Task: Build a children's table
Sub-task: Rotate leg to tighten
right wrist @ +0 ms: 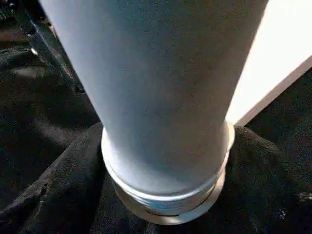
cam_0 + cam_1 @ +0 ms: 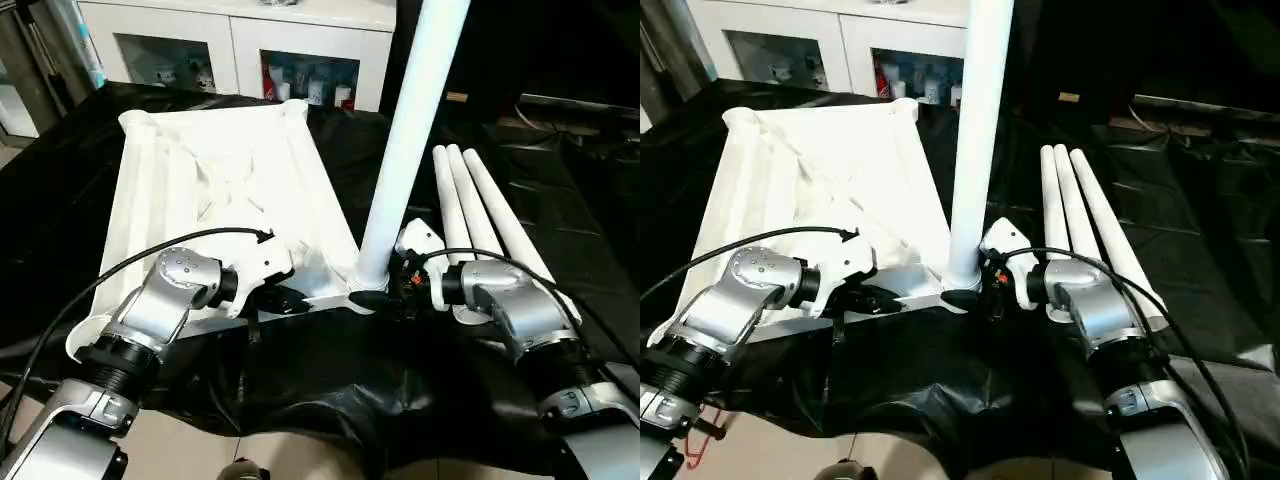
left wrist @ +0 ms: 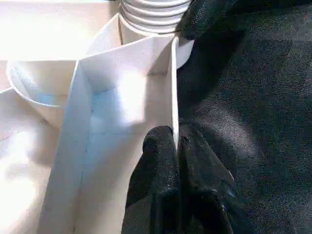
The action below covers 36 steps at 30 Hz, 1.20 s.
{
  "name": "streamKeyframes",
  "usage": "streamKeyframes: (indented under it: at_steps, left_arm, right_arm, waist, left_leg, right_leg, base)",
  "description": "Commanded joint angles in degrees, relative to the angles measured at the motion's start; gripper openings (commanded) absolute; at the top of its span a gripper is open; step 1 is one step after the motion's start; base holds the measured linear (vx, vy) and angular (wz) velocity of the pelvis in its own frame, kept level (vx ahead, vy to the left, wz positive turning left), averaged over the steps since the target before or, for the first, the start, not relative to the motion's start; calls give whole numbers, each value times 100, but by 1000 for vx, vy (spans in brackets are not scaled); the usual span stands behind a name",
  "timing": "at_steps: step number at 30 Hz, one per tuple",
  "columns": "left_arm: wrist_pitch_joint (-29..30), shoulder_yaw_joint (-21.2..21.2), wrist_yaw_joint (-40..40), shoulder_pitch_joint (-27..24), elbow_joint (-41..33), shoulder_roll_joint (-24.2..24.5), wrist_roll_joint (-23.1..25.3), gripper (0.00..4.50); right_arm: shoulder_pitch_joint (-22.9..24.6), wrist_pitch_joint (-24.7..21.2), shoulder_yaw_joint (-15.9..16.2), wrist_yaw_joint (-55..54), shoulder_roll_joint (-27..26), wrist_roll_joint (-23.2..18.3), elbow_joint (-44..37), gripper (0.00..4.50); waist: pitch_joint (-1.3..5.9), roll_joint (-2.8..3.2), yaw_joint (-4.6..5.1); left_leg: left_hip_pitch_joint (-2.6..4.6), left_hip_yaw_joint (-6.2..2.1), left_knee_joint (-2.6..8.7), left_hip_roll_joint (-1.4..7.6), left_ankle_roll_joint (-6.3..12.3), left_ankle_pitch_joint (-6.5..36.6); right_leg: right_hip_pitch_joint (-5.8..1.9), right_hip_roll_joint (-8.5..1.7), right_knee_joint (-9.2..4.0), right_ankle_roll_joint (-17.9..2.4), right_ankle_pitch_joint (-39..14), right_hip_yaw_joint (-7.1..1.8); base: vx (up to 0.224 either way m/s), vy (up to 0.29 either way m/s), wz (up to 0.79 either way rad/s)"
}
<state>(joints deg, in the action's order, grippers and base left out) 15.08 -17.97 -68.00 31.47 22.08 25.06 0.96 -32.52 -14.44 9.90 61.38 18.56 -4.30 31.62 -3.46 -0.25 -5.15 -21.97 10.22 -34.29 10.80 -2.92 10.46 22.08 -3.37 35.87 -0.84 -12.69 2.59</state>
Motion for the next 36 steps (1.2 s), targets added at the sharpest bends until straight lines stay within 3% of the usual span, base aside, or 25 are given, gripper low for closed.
streamKeyframes:
  at_steps: [1,4,22,36]
  left_arm:
    - [-169,-172,-261,41,-275,-143,-175,0]
    - [-172,-189,-276,34,-273,-143,-170,0]
    - [-176,-225,-345,52,-185,-70,-135,0]
    - [-135,-222,-303,23,-127,-50,-103,0]
  right_arm:
    - [45,-50,25,3,-112,-149,-130,416]
    - [61,38,28,-65,-111,-115,-169,444]
    - [94,99,-78,-76,-208,-253,-187,444]
    - [165,112,-130,-350,-379,-270,-93,325]
  waist:
    - [432,82,12]
    - [431,75,13]
    - [446,103,3]
    - [447,99,7]
  left_leg:
    - [149,-73,370,287,234,538]
    - [148,-71,372,284,200,575]
    - [140,-80,354,274,214,538]
    - [139,-80,359,273,178,579]
  right_leg:
    - [-266,-467,-287,-1660,594,-240]
    - [-266,-468,-288,-1653,566,-241]
    - [-278,-461,-263,-1681,742,-232]
    - [-273,-467,-264,-1665,661,-234]
  base:
    - [0,0,0]
    - [0,0,0]
    - [0,0,0]
    - [0,0,0]
